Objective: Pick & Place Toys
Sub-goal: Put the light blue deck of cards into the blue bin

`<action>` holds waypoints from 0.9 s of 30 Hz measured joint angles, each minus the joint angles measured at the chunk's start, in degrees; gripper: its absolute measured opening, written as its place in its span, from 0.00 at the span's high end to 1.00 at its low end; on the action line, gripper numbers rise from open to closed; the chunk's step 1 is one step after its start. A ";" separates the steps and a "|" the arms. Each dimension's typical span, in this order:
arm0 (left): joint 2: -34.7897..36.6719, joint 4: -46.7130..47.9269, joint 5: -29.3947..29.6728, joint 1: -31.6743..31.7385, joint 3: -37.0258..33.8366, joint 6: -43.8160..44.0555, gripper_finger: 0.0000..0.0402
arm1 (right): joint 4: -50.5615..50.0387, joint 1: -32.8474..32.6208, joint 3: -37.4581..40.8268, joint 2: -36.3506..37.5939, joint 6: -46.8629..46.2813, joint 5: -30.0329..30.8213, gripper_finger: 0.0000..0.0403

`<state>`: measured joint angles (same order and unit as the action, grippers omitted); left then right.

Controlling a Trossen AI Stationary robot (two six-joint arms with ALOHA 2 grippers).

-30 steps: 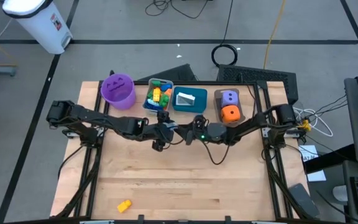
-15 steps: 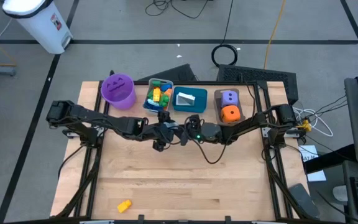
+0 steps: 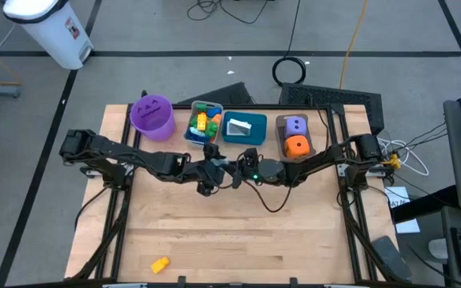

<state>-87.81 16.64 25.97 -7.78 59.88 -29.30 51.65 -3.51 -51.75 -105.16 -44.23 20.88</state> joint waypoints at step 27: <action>24.26 -1.51 9.65 -4.67 0.01 19.22 0.11 | -23.32 8.34 0.05 14.26 20.86 -2.78 0.85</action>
<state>-63.55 15.13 35.62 -12.44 59.88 -10.08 28.33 4.83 -51.69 -90.90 -23.37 18.10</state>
